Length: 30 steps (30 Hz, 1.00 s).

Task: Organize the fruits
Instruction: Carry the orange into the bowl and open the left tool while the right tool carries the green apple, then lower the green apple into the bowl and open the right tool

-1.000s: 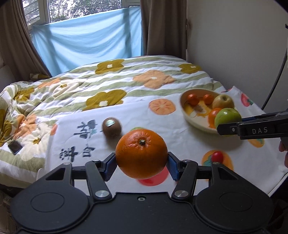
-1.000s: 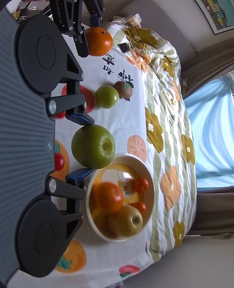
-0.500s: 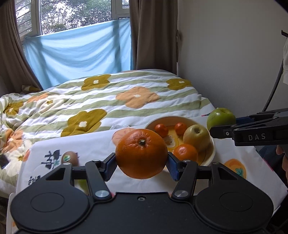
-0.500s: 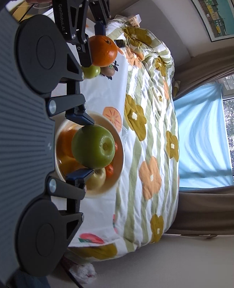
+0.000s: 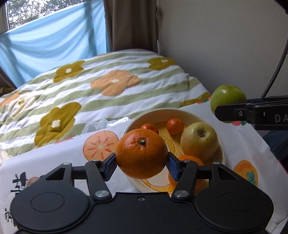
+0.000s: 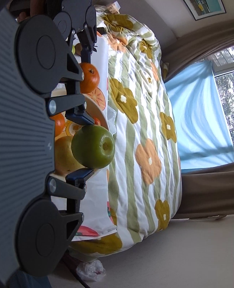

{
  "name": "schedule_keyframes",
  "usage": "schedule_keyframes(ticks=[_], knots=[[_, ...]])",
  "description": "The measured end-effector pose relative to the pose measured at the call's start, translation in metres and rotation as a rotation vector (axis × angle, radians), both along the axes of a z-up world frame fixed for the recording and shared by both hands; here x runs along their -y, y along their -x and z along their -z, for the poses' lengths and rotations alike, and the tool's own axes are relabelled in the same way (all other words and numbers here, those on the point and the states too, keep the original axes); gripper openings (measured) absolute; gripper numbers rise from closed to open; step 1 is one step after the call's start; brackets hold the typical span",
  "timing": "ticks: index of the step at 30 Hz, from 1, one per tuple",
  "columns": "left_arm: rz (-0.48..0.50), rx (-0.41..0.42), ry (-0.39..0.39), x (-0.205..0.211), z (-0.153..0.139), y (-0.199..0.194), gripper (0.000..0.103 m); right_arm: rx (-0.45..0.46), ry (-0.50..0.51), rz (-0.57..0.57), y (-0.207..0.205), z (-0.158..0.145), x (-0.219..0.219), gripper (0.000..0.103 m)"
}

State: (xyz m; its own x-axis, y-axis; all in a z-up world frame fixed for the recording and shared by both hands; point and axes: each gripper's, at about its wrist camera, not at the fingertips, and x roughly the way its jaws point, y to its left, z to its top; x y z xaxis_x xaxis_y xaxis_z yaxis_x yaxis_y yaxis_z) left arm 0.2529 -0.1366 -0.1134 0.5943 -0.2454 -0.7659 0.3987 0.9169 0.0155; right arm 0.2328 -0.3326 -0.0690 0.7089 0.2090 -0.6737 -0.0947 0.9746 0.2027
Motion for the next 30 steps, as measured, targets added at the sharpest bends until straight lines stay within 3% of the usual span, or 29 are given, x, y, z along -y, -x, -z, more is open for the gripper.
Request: schedule_keyframes(ticks=[13,15,17,18,30], knots=[[0.059,-0.146,-0.015,0.017,0.034,-0.04,0.064,-0.041,-0.007,0.056,-0.024,0.018,0.003,0.067],[0.058,-0.13,-0.002,0.014,0.03,-0.039,0.071,-0.044,-0.007,0.057,-0.025,0.018,0.002,0.067],[0.054,-0.095,0.012,0.011,0.022,-0.035,0.09,-0.044,-0.008,0.056,-0.026,0.019,0.002,0.067],[0.052,-0.079,0.02,0.01,0.018,-0.034,0.092,-0.044,-0.008,0.054,-0.027,0.019,0.002,0.067],[-0.028,-0.037,0.011,-0.024,0.003,-0.021,0.092,-0.053,0.006,-0.033,-0.046,0.022,-0.028,0.067]])
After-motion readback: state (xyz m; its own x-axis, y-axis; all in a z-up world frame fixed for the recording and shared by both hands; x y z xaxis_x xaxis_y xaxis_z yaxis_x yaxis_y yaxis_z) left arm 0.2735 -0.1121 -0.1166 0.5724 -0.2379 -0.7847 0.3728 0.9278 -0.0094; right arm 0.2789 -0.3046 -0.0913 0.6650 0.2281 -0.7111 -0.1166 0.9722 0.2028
